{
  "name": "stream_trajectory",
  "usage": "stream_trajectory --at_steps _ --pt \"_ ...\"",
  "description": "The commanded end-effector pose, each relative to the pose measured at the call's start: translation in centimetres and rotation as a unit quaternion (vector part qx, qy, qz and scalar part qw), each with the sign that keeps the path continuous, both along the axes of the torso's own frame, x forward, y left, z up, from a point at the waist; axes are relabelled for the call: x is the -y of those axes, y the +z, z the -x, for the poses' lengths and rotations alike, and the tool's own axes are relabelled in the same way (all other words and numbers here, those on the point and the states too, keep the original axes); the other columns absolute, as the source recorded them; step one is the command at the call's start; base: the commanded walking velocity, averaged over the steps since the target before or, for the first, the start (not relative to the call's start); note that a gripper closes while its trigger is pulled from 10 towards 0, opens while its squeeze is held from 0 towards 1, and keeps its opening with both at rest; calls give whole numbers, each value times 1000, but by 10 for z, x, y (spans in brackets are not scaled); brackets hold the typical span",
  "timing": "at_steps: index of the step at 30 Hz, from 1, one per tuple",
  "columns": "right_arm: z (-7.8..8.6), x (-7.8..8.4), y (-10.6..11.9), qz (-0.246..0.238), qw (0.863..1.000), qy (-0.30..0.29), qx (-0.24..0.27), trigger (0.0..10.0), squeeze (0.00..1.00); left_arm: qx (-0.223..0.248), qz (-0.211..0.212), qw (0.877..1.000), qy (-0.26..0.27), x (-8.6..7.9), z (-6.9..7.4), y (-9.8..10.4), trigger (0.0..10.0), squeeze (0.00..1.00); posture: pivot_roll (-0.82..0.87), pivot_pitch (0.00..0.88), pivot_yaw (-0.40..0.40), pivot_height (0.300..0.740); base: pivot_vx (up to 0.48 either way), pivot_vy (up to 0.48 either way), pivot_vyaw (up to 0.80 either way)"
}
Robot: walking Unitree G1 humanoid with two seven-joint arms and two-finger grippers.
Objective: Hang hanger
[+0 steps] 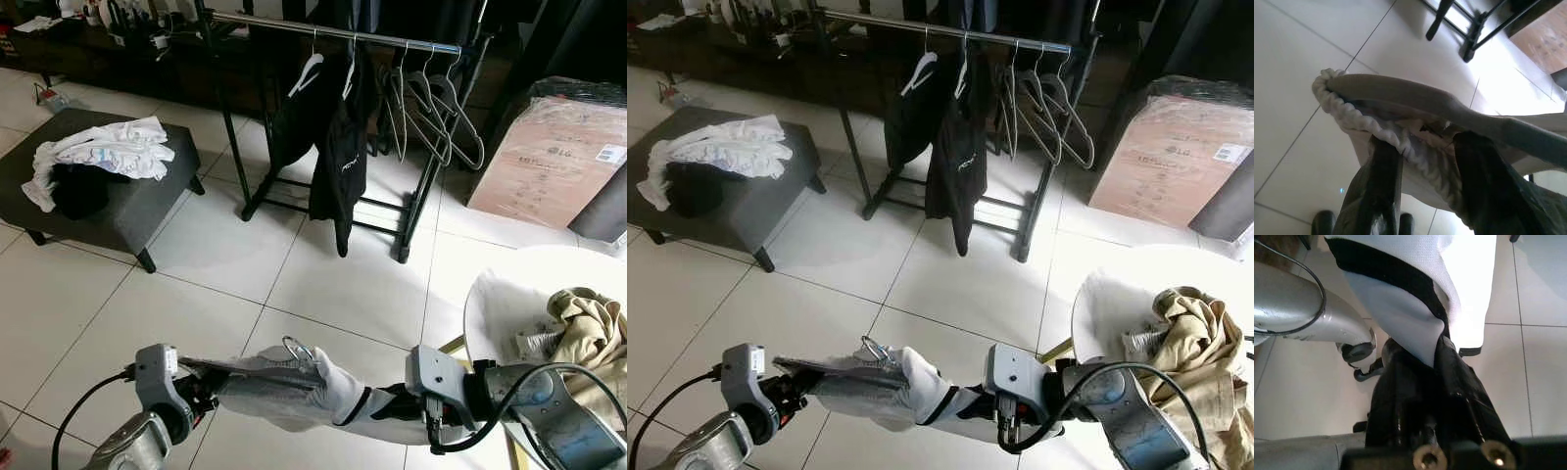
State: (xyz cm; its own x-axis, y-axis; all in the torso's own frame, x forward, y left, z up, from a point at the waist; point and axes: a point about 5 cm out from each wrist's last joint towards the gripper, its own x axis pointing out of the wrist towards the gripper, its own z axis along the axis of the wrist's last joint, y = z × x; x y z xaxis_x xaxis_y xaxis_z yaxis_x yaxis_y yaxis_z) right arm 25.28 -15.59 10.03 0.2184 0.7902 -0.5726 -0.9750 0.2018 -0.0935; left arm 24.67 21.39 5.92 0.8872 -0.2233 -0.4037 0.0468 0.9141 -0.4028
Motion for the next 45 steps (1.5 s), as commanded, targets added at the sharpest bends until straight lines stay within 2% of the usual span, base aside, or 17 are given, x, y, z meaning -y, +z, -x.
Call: stream_trajectory --at_steps 1,4,7,9,10,11,14,20,21,23,31,41,42,43,44,45 --pt "2 -2 -1 -2 1000 9 -1 0 0 10 8 1000 -28 8 3 3 10000 0 -59 218 -19 740 0 0 0" --pt "2 -3 -2 -2 1000 9 -1 0 0 7 4 999 -37 9 11 0 10000 0 -57 218 -17 740 0 0 0" --pt "2 -3 -2 -3 1000 10 -2 0 0 0 17 1000 -20 8 13 -1 10000 0 -57 218 -17 740 0 0 0" --pt "2 -3 -2 -3 1000 10 -2 0 0 -21 49 998 15 8 15 -4 10000 0 -56 218 -16 740 0 0 0" --pt "2 -3 -2 -3 1000 10 -2 0 0 -21 49 998 15 8 15 -4 10000 0 -56 218 -16 740 0 0 0" --pt "2 -3 -3 -2 1000 11 -4 0 0 -54 71 995 49 8 17 -11 10000 0 -56 217 -15 740 0 0 0" --pt "2 -5 -3 -3 1000 12 -5 0 0 -56 78 994 43 14 20 -13 10000 0 -55 218 -16 740 0 0 0" --pt "2 -5 -3 -4 1000 13 -4 0 0 -56 86 994 47 18 15 -12 10000 0 -55 216 -16 740 0 0 0" --pt "2 -5 -2 -4 1000 13 -3 0 0 -60 86 993 49 18 15 -12 7608 0 -56 217 -15 740 0 0 0" --pt "1 -4 -2 -3 1000 12 -2 0 0 -77 81 992 61 15 16 -15 0 0 -57 216 -15 740 0 0 0" --pt "1 -5 -2 -3 1000 13 -4 0 0 -82 77 991 70 9 17 -16 0 0 -53 217 -16 740 0 0 0" --pt "1 -4 -2 -2 1000 13 -4 0 0 -121 79 983 111 1 17 -23 0 0 -56 217 -17 740 0 0 0" --pt "1 -4 -2 -2 1000 13 -4 0 0 -121 79 983 114 1 17 -23 2667 0 -56 217 -17 740 0 0 0" --pt "1 -4 -2 -2 1000 13 -5 0 0 -123 76 982 124 -1 16 -24 9216 0 -56 217 -17 740 0 0 0" --pt "1 -4 -2 -2 1000 13 -5 0 0 -124 76 981 128 -2 15 -24 9216 0 -56 217 -17 740 0 0 0" --pt "1 -4 -2 -2 1000 13 -5 0 0 -124 76 981 132 -3 15 -24 10000 0 -56 217 -17 740 0 0 0"
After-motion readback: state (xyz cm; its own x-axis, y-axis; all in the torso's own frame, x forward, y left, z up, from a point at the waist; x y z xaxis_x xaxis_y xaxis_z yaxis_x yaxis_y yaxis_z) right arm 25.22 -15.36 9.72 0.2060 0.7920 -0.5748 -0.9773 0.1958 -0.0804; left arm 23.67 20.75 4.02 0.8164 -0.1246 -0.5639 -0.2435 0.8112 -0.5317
